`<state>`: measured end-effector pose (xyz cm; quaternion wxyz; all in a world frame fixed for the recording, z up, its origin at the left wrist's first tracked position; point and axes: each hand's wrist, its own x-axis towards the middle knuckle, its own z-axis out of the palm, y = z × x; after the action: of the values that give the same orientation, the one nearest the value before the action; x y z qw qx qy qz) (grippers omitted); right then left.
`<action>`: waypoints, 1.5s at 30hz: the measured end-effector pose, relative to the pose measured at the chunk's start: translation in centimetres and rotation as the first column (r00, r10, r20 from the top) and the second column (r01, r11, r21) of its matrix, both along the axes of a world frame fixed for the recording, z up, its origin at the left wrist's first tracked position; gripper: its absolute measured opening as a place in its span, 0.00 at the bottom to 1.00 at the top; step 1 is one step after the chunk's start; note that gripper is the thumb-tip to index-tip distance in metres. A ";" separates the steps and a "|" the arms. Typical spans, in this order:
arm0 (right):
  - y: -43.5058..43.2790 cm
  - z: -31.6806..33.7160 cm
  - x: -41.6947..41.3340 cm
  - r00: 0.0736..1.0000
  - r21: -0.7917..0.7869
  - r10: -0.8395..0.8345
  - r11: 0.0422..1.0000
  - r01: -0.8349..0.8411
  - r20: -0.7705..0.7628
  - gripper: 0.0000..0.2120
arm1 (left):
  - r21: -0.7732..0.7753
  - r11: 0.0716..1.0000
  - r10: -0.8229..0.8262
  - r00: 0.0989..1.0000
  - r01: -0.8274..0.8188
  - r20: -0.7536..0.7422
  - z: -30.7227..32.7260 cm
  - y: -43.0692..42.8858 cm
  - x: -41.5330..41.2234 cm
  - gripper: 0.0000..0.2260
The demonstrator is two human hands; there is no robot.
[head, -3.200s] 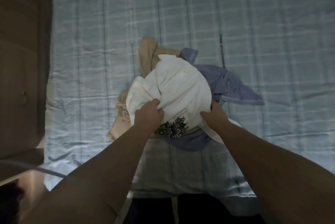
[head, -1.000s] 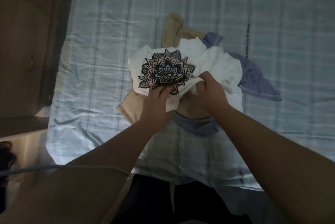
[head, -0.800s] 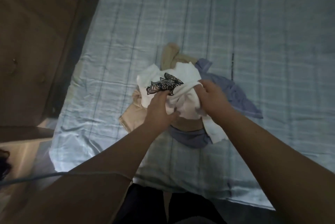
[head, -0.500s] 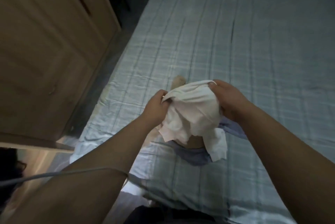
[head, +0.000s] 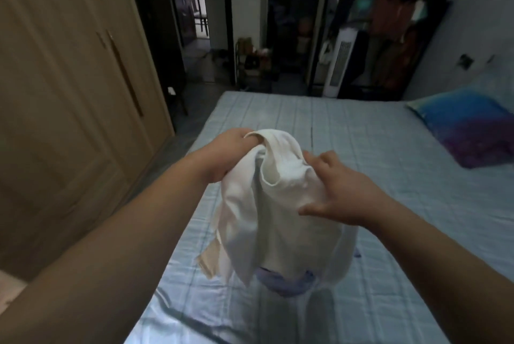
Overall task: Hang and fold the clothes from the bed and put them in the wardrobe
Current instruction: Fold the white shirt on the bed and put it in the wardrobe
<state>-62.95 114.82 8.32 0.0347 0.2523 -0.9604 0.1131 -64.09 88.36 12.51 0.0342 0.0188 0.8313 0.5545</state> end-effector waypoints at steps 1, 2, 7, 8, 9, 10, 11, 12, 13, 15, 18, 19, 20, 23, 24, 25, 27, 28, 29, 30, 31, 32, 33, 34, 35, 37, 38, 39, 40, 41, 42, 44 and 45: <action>-0.1 0.1 1.2 0.999 0.056 -0.012 0.998 0.014 -0.045 0.47 | -0.011 1.000 -0.013 1.000 0.013 0.000 0.8 0.2 1.0 0.10; -0.1 0.2 2.0 0.996 0.087 -0.024 0.996 0.032 -0.089 0.38 | -0.029 0.999 -0.026 1.000 0.026 0.002 1.5 0.5 1.9 0.09; 2.5 1.9 3.9 0.990 -0.205 -0.138 0.969 0.141 0.028 0.07 | -0.135 0.964 -0.221 0.973 0.228 0.064 4.4 2.2 5.7 0.21; 3.6 2.4 4.1 0.986 -0.276 -0.159 0.946 0.167 0.051 0.08 | -0.138 0.944 -0.289 0.953 0.300 0.090 5.0 2.6 6.3 0.25; 4.7 2.8 4.4 0.983 -0.325 -0.178 0.928 0.182 0.043 0.10 | -0.164 0.920 -0.342 0.934 0.356 0.107 5.7 3.2 6.8 0.28; 5.6 3.2 4.7 0.982 -0.359 -0.189 0.915 0.183 0.019 0.13 | -0.210 0.896 -0.374 0.920 0.392 0.120 6.2 3.9 7.0 0.31; 6.4 3.7 5.1 0.981 -0.394 -0.192 0.902 0.176 -0.002 0.14 | -0.262 0.872 -0.393 0.910 0.414 0.130 6.7 4.7 7.2 0.33; 7.1 4.0 5.6 0.980 -0.432 -0.197 0.886 0.168 -0.024 0.16 | -0.318 0.846 -0.406 0.904 0.428 0.136 7.0 5.6 7.3 0.34; 7.8 4.3 6.0 0.975 -0.479 -0.216 0.861 0.170 -0.043 0.16 | -0.379 0.818 -0.414 0.900 0.432 0.132 7.2 6.6 7.3 0.34; 9.8 4.9 6.6 0.952 -0.598 -0.304 0.771 0.218 -0.045 0.15 | -0.499 0.764 -0.419 0.903 0.409 0.098 7.1 8.9 7.1 0.30; 14.2 5.4 6.5 0.923 -0.659 -0.383 0.705 0.263 -0.041 0.13 | -0.612 0.718 -0.415 0.910 0.331 0.005 6.7 12.7 6.1 0.22; 16.0 5.4 6.3 0.917 -0.650 -0.396 0.709 0.273 -0.047 0.13 | -0.643 0.700 -0.412 0.911 0.310 -0.009 6.4 14.2 5.6 0.21; 18.2 5.5 5.8 0.907 -0.649 -0.418 0.703 0.289 -0.048 0.14 | -0.682 0.672 -0.404 0.915 0.289 -0.011 6.1 15.6 4.9 0.20; 25.3 5.1 4.1 0.867 -0.667 -0.498 0.655 0.355 -0.027 0.14 | -0.773 0.588 -0.380 0.925 0.238 -0.004 4.6 20.3 3.0 0.17; 27.8 4.7 3.4 0.860 -0.670 -0.510 0.641 0.373 -0.010 0.14 | -0.781 0.576 -0.393 0.919 0.243 -0.004 4.0 22.0 2.3 0.15; 30.3 4.2 2.7 0.855 -0.682 -0.518 0.616 0.395 0.029 0.13 | -0.781 0.568 -0.415 0.910 0.261 0.002 3.3 24.0 1.6 0.13; 35.0 3.2 1.3 0.840 -0.695 -0.526 0.555 0.456 0.131 0.13 | -0.780 0.540 -0.468 0.883 0.316 0.034 1.7 28.0 0.3 0.08; 37.3 2.8 0.6 0.832 -0.693 -0.525 0.534 0.485 0.178 0.12 | -0.782 0.524 -0.486 0.873 0.338 0.051 0.8 30.0 -0.4 0.05; 39.4 2.2 0.0 0.826 -0.691 -0.520 0.515 0.507 0.217 0.11 | -0.778 0.528 -0.488 0.871 0.340 0.050 -0.1 32.0 -1.2 0.03; 41.3 1.6 -0.5 0.823 -0.695 -0.509 0.496 0.520 0.252 0.11 | -0.765 0.560 -0.474 0.880 0.318 0.019 -1.0 33.8 -1.9 0.03; 43.1 1.1 -0.9 0.821 -0.703 -0.497 0.476 0.529 0.282 0.11 | -0.741 0.611 -0.447 0.894 0.280 -0.031 -1.8 35.5 -2.6 0.04; 44.8 0.6 -1.4 0.816 -0.707 -0.489 0.457 0.540 0.307 0.11 | -0.710 0.663 -0.410 0.908 0.235 -0.082 -2.5 37.0 -3.3 0.04; 46.2 0.2 -1.8 0.810 -0.706 -0.489 0.444 0.551 0.325 0.11 | -0.678 0.711 -0.365 0.922 0.186 -0.129 -3.2 38.4 -4.0 0.04; 47.5 -0.1 -2.2 0.808 -0.702 -0.486 0.444 0.557 0.334 0.10 | -0.655 0.744 -0.314 0.935 0.135 -0.164 -3.9 39.6 -4.5 0.05; 48.6 -0.5 -2.5 0.817 -0.696 -0.472 0.462 0.550 0.332 0.08 | -0.650 0.755 -0.269 0.944 0.084 -0.190 -4.6 40.7 -5.0 0.07; 50.4 -0.8 -3.3 0.856 -0.665 -0.426 0.553 0.502 0.292 0.06 | -0.666 0.745 -0.212 0.953 0.015 -0.217 -5.8 42.5 -5.6 0.12; 51.3 -1.1 -3.6 0.878 -0.618 -0.409 0.631 0.469 0.249 0.12 | -0.659 0.752 -0.201 0.959 0.020 -0.200 -6.1 43.3 -5.7 0.13; 52.1 -1.5 -3.7 0.893 -0.551 -0.402 0.707 0.443 0.202 0.16 | -0.625 0.777 -0.209 0.966 0.069 -0.153 -6.2 43.9 -5.7 0.14; 52.8 -1.8 -4.0 0.905 -0.491 -0.394 0.765 0.418 0.157 0.19 | -0.573 0.805 -0.241 0.967 0.151 -0.083 -6.1 44.4 -5.5 0.14; 53.4 -2.1 -4.2 0.909 -0.457 -0.397 0.790 0.408 0.126 0.20 | -0.516 0.818 -0.295 0.955 0.253 0.001 -5.9 44.7 -5.2 0.14; 54.1 -2.5 -4.3 0.904 -0.452 -0.413 0.790 0.415 0.107 0.21 | -0.472 0.806 -0.360 0.929 0.358 0.090 -5.6 44.9 -4.6 0.15; 55.5 -3.1 -4.4 0.878 -0.486 -0.471 0.750 0.449 0.084 0.21 | -0.476 0.725 -0.448 0.866 0.497 0.222 -5.2 45.0 -3.4 0.20; 56.0 -3.3 -4.4 0.871 -0.497 -0.487 0.740 0.453 0.069 0.20 | -0.539 0.663 -0.464 0.850 0.520 0.249 -5.4 44.9 -3.0 0.21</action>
<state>-67.31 170.84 4.99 0.1570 -0.0121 -0.9286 0.3360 -67.08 133.27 7.16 0.2242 0.2062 0.9219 0.2395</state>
